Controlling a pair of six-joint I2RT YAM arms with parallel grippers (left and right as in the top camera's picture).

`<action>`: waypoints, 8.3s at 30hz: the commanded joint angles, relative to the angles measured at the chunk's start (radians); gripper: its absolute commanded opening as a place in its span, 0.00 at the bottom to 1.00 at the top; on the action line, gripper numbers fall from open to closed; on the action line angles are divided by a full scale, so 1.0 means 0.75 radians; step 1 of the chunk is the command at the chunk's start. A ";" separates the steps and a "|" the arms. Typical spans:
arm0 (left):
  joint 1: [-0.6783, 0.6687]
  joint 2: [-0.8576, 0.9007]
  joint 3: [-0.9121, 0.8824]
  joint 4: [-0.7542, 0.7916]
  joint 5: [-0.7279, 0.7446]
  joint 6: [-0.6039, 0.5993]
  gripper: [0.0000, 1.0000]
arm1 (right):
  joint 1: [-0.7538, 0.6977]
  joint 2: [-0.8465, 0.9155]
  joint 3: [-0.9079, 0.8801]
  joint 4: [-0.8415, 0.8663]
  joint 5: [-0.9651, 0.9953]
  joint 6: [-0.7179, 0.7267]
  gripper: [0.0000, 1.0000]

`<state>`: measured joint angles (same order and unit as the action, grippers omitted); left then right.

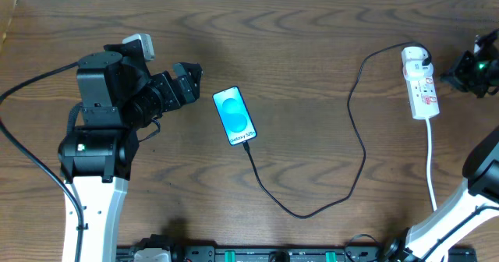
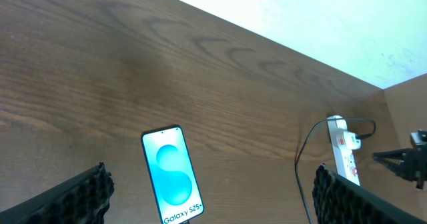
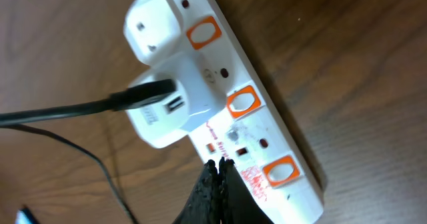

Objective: Plug charger to phone and switch on socket

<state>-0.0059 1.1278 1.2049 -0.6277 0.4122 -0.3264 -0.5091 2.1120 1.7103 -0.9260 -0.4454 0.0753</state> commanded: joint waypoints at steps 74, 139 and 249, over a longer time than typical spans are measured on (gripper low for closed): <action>0.000 0.003 0.002 -0.002 -0.007 -0.005 0.97 | 0.288 0.269 -0.007 0.013 -0.012 0.335 0.01; 0.001 0.003 0.002 -0.002 -0.007 -0.005 0.97 | 0.427 -1.212 -0.003 -0.262 0.137 -0.362 0.99; 0.001 0.003 0.002 -0.002 -0.007 -0.005 0.97 | 0.574 -2.809 -2.273 1.138 0.504 -0.197 0.99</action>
<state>-0.0059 1.1290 1.2049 -0.6281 0.4122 -0.3332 -0.0746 0.0116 0.0154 -0.0578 -0.1463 -0.1616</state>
